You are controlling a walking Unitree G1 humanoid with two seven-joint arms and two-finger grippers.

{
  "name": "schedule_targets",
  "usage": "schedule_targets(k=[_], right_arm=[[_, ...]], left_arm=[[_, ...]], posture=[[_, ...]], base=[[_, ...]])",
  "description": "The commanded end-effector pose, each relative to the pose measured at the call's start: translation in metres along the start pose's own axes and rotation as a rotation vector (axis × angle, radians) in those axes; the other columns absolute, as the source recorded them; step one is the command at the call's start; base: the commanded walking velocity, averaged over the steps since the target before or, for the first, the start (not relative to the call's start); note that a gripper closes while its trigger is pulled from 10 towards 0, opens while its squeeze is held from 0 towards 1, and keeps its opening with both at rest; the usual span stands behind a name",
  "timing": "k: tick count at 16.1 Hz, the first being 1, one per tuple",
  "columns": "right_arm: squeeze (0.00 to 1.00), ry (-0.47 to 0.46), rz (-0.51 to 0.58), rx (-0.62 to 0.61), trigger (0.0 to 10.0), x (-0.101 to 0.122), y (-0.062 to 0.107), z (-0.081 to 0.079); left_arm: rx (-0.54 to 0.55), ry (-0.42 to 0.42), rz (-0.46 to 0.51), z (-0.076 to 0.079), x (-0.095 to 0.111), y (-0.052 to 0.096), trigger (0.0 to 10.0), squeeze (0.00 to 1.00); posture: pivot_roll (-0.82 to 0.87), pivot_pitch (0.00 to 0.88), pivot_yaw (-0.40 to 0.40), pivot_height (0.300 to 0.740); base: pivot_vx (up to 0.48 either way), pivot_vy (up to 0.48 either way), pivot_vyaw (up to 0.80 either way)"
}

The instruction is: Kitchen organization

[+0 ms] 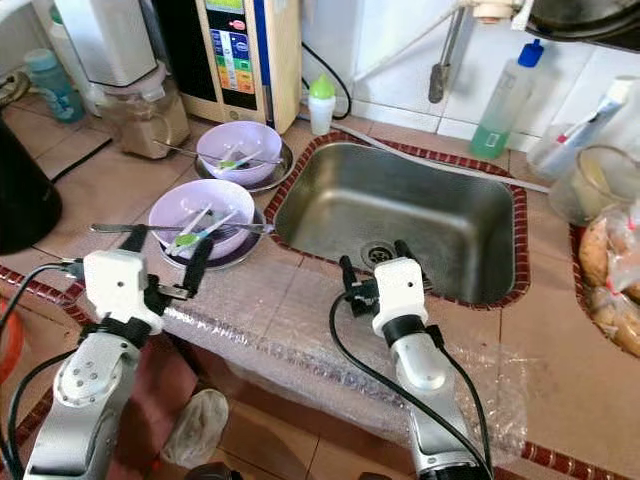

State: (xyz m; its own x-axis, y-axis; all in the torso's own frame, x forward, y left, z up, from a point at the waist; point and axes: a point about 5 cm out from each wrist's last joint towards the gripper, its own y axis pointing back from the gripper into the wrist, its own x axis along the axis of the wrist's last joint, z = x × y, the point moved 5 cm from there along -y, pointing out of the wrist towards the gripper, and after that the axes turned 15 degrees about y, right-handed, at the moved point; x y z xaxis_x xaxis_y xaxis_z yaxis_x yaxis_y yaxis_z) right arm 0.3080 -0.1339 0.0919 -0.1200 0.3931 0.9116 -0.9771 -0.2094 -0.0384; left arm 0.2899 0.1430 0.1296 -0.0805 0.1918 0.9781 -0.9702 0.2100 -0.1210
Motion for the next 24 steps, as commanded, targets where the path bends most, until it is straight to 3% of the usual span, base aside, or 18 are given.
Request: schedule_targets(k=[1,4,10,15,20,21,22,23,24], right_arm=[[0.00,-0.022,0.030,0.024,10.0,0.008,0.000,-0.004],[0.00,-0.027,0.075,0.094,10.0,0.019,-0.001,-0.013],[0.00,-0.034,0.052,0.090,10.0,0.013,0.002,-0.015],[0.00,-0.062,0.039,0.071,10.0,0.011,-0.001,-0.014],[0.00,-0.112,0.091,0.145,10.0,0.027,-0.006,-0.023],[0.00,-0.126,0.112,0.186,10.0,0.033,-0.006,-0.028],[0.00,-0.130,0.116,0.197,10.0,0.035,-0.006,-0.030],[0.00,-0.148,0.128,0.256,10.0,0.039,-0.003,-0.039],[0.00,-0.147,0.130,0.277,10.0,0.040,-0.002,-0.042]], left_arm=[[-0.006,0.000,-0.010,0.000,-0.002,-0.002,10.0,0.00],[-0.008,0.001,-0.002,-0.002,0.000,-0.009,10.0,0.00],[0.000,0.005,-0.005,-0.003,-0.003,-0.011,10.0,0.00],[-0.028,0.012,0.001,-0.001,-0.002,-0.019,10.0,0.00],[-0.060,0.030,0.000,0.004,-0.004,-0.029,10.0,0.00],[-0.079,0.048,0.005,0.007,-0.005,-0.034,1.4,0.00],[-0.083,0.052,0.006,0.008,-0.005,-0.035,1.4,0.00],[-0.093,0.061,0.003,0.010,-0.008,-0.039,0.0,0.00],[-0.091,0.062,0.001,0.009,-0.010,-0.041,0.0,0.00]], posture=[[-0.02,0.017,0.018,0.740],[-0.03,0.043,0.030,0.740],[-0.02,0.029,0.015,0.740],[-0.01,0.018,0.007,0.740],[-0.02,0.036,0.024,0.740],[-0.03,0.047,0.024,0.740],[-0.03,0.047,0.024,0.740],[-0.04,0.051,0.023,0.740],[-0.04,0.056,0.021,0.740]], base=[[0.000,0.000,0.00],[0.000,0.000,0.00],[0.000,0.000,0.70],[0.000,0.000,0.00],[0.000,0.000,0.00],[0.000,0.000,0.00],[0.000,0.000,0.00],[0.000,0.000,0.00],[0.000,0.000,0.00]])
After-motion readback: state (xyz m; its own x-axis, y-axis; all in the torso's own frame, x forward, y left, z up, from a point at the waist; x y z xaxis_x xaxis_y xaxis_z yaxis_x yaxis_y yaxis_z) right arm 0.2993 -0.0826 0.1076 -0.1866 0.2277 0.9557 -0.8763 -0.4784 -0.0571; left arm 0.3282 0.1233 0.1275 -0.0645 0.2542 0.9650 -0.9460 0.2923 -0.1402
